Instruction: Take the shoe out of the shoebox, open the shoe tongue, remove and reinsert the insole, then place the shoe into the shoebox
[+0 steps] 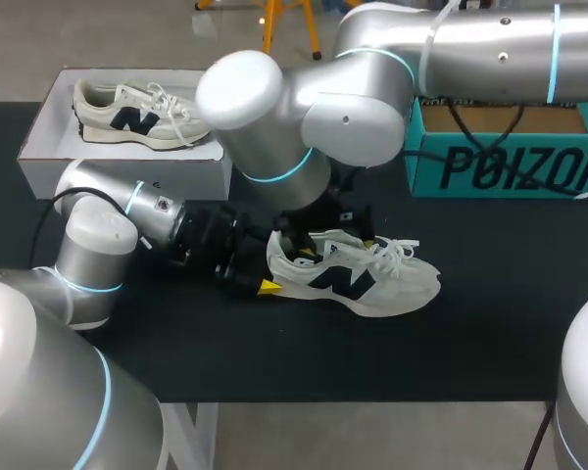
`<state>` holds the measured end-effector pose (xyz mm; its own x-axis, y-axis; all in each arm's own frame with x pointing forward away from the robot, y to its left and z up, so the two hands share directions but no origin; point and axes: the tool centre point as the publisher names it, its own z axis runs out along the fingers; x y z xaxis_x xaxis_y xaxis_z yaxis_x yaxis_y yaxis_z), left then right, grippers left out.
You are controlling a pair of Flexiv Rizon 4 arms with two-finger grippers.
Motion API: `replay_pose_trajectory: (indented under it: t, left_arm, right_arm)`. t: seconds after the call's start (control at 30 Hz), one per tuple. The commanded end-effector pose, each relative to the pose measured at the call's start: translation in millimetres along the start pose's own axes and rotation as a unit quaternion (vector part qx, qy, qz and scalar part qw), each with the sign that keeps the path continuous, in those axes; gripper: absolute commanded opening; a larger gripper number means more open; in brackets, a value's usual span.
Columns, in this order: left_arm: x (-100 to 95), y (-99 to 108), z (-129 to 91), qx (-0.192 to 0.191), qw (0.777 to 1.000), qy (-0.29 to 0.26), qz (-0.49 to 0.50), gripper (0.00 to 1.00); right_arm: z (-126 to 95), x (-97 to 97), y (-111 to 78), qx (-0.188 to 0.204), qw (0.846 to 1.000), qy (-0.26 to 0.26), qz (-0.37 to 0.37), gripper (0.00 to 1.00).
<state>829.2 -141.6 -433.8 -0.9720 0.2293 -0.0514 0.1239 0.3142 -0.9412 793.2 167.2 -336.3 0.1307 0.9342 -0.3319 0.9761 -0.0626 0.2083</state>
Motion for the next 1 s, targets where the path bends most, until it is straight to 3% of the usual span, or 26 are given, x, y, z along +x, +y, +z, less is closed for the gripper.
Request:
replay_pose_trajectory:
  t: [0.03, 0.27, 0.7, 0.93, 0.97, 1.0]
  left_arm:
    - [-1.7, 1, 2, -0.001, 1.000, 0.002, -0.001, 0.00]
    - [-1.7, 1, 2, -0.001, 1.000, 0.002, -0.001, 0.00]
    - [-1.7, 1, 2, -0.001, 1.000, 0.002, -0.001, 0.00]
    - [-1.7, 1, 2, -0.001, 1.000, 0.002, -0.001, 0.00]
    - [-1.7, 1, 2, -0.001, 1.000, 0.002, -0.001, 0.00]
    - [-1.7, 1, 2, -0.001, 1.000, 0.002, -0.001, 0.00]
  right_arm:
    - [12, 11.1, -4.8, -0.006, 0.999, -0.031, 0.007, 1.00]
    - [26, 13.4, -0.6, -0.011, 0.999, -0.046, 0.001, 1.00]
    - [48, -10.0, 3.8, 0.000, 0.997, -0.074, -0.001, 1.00]
    - [40, -17.0, 5.9, -0.006, 0.997, -0.071, 0.000, 1.00]
    - [39, -17.1, 6.1, -0.007, 0.998, -0.069, -0.001, 0.78]
    - [39, -17.5, 6.4, -0.007, 0.998, -0.068, -0.001, 0.47]
